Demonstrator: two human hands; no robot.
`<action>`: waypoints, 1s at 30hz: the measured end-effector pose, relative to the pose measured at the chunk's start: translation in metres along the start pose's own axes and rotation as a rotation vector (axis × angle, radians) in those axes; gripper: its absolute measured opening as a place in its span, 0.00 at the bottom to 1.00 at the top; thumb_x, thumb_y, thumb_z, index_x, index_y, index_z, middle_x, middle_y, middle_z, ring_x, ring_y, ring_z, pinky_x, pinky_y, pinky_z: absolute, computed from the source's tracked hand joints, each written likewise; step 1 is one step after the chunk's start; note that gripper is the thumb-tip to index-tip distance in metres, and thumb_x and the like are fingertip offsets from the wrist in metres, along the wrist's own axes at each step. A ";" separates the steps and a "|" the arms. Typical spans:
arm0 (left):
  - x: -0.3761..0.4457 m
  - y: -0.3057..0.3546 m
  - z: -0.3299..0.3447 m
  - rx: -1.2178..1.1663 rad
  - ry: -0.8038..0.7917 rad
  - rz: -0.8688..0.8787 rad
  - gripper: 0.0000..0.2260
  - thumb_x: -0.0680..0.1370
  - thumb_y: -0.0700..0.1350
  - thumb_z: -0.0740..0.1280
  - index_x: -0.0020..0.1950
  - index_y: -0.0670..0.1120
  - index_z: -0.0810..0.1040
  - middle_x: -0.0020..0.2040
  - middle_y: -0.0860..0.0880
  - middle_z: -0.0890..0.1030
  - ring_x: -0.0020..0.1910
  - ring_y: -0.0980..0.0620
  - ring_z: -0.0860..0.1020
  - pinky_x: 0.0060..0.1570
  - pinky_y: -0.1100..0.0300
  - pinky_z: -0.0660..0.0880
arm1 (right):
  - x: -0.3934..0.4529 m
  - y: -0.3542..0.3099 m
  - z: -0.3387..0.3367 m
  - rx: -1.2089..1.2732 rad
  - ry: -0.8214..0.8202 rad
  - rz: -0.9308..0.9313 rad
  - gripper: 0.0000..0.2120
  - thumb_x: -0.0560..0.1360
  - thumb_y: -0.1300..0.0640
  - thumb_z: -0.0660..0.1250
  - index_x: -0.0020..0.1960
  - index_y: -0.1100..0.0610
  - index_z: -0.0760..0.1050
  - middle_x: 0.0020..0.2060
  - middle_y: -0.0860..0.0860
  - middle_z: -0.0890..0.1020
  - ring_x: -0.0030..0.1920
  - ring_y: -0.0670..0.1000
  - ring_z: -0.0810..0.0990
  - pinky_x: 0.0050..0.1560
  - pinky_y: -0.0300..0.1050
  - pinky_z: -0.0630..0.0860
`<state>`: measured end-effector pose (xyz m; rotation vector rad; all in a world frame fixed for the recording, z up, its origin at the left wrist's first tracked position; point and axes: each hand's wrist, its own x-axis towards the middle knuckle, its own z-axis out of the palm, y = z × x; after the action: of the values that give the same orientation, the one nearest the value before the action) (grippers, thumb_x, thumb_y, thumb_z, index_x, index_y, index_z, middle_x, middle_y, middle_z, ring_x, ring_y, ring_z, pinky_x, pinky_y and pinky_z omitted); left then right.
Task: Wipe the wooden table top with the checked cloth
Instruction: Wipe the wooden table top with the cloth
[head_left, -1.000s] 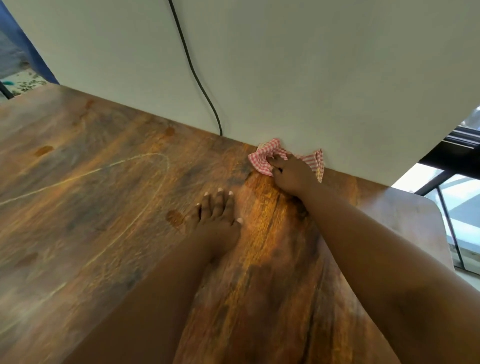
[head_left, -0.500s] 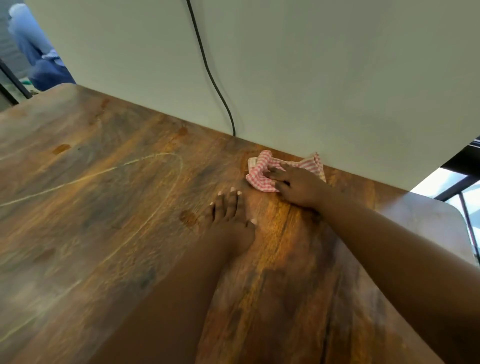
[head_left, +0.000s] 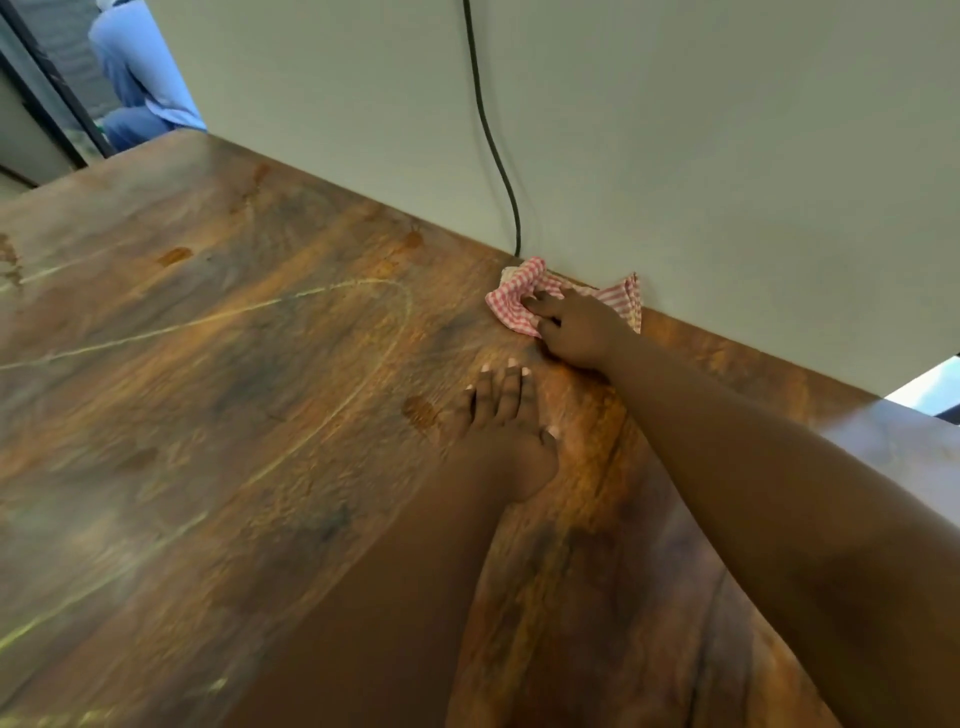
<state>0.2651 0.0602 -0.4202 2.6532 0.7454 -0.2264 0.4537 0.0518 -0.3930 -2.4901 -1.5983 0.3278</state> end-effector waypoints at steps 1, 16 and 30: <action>0.000 0.000 0.000 0.000 0.001 0.000 0.31 0.81 0.58 0.45 0.77 0.47 0.35 0.78 0.47 0.33 0.75 0.45 0.31 0.70 0.47 0.32 | -0.006 0.002 0.002 0.012 0.005 -0.029 0.21 0.80 0.50 0.52 0.74 0.44 0.60 0.75 0.50 0.60 0.74 0.55 0.57 0.72 0.50 0.52; -0.004 0.003 0.002 0.020 0.069 -0.026 0.33 0.81 0.59 0.45 0.75 0.44 0.31 0.76 0.46 0.30 0.73 0.47 0.27 0.70 0.49 0.29 | 0.024 -0.002 0.002 -0.056 0.033 0.022 0.23 0.81 0.52 0.51 0.75 0.48 0.57 0.75 0.53 0.60 0.74 0.58 0.58 0.71 0.52 0.56; -0.006 0.004 -0.001 0.014 0.079 -0.048 0.35 0.81 0.60 0.45 0.74 0.43 0.27 0.75 0.44 0.27 0.72 0.47 0.25 0.71 0.49 0.28 | -0.033 0.014 0.006 0.037 0.051 -0.025 0.20 0.80 0.49 0.52 0.72 0.44 0.63 0.74 0.52 0.63 0.73 0.58 0.61 0.71 0.52 0.58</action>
<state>0.2623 0.0546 -0.4165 2.6727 0.8359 -0.1402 0.4506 0.0158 -0.3991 -2.4293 -1.5876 0.2850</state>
